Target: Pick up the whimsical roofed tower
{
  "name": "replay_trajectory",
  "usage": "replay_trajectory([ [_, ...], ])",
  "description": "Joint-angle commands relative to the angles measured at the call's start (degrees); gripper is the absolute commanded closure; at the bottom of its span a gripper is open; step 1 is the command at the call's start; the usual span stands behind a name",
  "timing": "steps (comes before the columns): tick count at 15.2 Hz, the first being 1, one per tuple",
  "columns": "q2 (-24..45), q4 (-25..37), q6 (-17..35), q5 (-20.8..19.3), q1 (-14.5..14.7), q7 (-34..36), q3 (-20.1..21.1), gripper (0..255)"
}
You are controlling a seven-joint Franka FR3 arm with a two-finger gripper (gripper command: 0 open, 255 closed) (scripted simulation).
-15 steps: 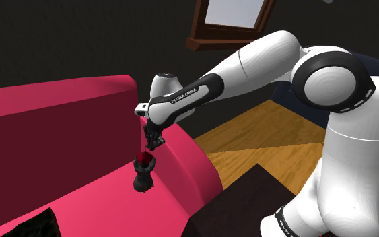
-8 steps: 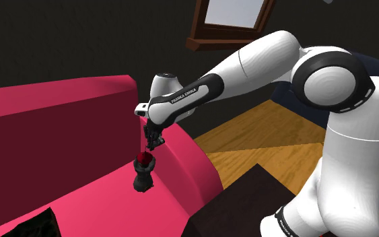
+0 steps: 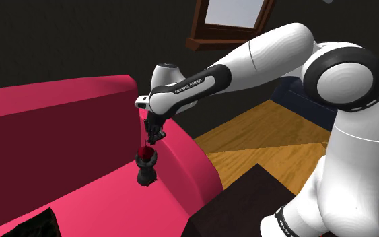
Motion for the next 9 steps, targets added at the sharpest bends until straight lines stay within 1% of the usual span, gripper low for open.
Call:
replay_trajectory([
  [1,-1.15,0.27,-1.33,-0.14,0.14,0.40,0.00,255],
  [7,-3.87,1.40,-5.16,-0.44,0.13,0.95,-0.10,255],
  [9,-3.94,1.43,-5.25,-0.45,0.13,0.96,-0.10,255],
])
